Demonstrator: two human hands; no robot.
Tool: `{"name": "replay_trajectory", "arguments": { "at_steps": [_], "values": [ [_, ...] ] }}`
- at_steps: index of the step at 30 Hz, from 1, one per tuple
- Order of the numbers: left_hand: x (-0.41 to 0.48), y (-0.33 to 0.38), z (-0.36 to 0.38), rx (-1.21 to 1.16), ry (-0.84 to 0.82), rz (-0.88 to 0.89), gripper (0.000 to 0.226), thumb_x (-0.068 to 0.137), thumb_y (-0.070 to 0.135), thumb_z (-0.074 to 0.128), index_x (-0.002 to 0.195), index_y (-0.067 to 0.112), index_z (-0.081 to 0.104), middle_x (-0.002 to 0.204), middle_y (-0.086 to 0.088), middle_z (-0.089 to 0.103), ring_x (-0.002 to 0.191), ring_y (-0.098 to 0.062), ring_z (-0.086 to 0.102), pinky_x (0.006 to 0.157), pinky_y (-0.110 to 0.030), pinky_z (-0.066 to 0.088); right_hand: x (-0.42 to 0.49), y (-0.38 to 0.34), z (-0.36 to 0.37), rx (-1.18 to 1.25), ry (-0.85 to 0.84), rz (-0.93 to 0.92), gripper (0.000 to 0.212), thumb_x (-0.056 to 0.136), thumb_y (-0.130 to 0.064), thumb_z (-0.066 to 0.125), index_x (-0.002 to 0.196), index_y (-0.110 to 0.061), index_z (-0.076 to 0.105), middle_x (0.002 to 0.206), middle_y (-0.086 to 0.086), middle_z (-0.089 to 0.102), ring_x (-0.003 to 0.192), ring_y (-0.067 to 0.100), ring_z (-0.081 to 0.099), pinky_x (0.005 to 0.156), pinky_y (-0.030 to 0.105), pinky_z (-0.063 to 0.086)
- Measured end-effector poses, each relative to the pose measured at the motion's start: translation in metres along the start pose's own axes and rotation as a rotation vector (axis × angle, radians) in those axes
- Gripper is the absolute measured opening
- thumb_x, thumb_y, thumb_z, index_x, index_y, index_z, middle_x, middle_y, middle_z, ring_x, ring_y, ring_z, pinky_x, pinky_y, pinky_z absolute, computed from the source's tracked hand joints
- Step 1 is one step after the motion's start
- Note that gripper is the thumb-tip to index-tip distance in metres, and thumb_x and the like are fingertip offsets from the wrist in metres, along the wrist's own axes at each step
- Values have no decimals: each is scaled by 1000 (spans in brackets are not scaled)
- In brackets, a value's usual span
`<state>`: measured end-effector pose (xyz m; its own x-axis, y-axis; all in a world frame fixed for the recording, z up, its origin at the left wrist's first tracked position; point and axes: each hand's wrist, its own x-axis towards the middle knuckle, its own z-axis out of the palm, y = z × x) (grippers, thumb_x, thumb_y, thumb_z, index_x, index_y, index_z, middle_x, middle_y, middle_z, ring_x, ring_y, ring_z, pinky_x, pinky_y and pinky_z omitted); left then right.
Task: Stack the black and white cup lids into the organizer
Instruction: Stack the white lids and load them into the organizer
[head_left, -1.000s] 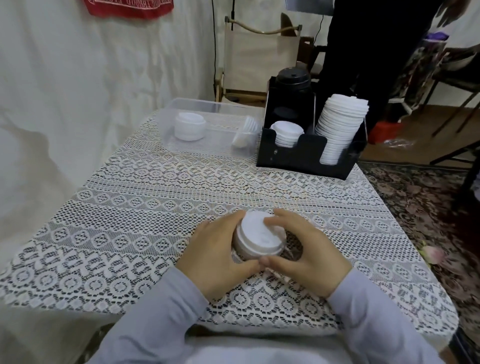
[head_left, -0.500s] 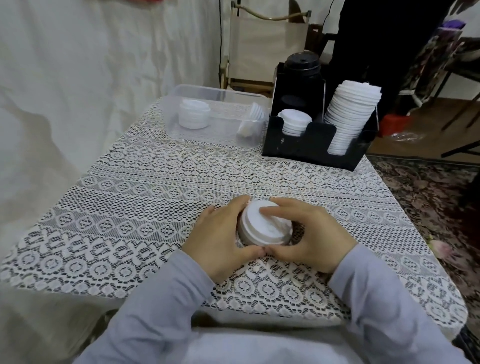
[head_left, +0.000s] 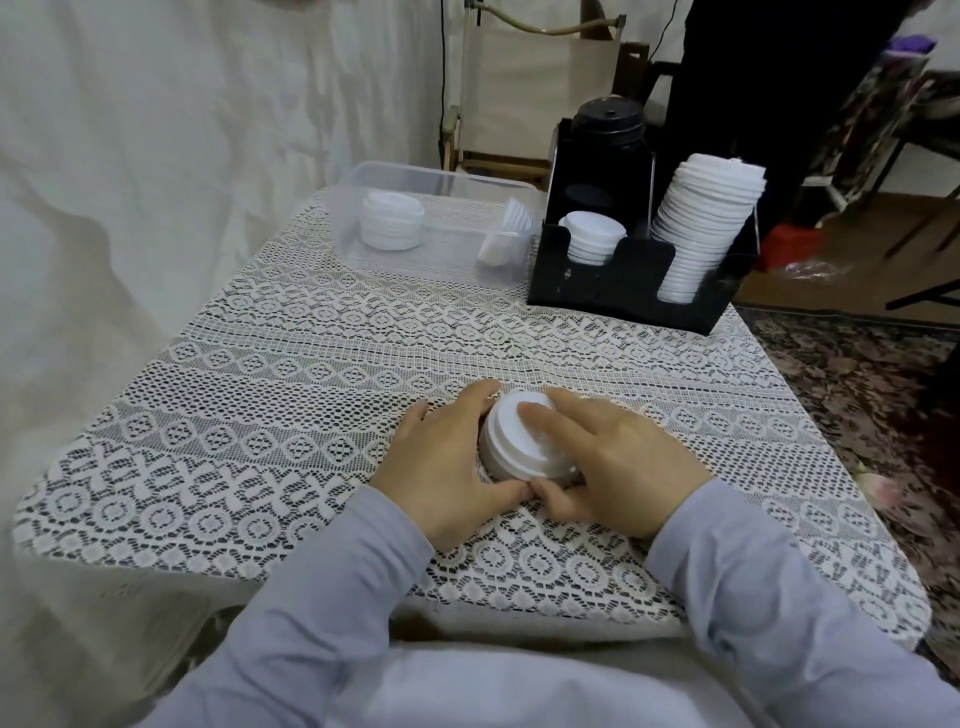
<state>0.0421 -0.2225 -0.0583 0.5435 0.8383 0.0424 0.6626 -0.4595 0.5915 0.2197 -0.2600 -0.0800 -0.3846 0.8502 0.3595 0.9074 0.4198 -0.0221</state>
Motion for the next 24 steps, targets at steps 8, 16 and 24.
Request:
{"name": "replay_trajectory", "arguments": {
  "at_steps": [8,16,24],
  "values": [
    [-1,-2,-2,-23,-39,0,94,76,42,72,148,33,11,148,15,33,138,-9,19,114,-28,-1,0,8,-11,26,-53,-32,63,69,-52,54,120,-15,54,105,15,66,74,33,67,55,40,58],
    [-1,0,-2,-30,-27,-2,93,76,42,72,147,32,13,146,15,38,133,-6,24,114,-29,1,-4,8,2,-35,-46,-41,57,80,-49,44,126,-15,40,117,21,61,78,34,65,55,43,57],
    [-4,4,-4,-29,-43,-17,94,75,46,70,147,32,12,146,15,38,129,-5,25,113,-29,2,-9,4,-9,365,-46,239,66,76,-55,54,136,-29,46,134,-1,50,117,18,50,99,42,46]
  ]
}}
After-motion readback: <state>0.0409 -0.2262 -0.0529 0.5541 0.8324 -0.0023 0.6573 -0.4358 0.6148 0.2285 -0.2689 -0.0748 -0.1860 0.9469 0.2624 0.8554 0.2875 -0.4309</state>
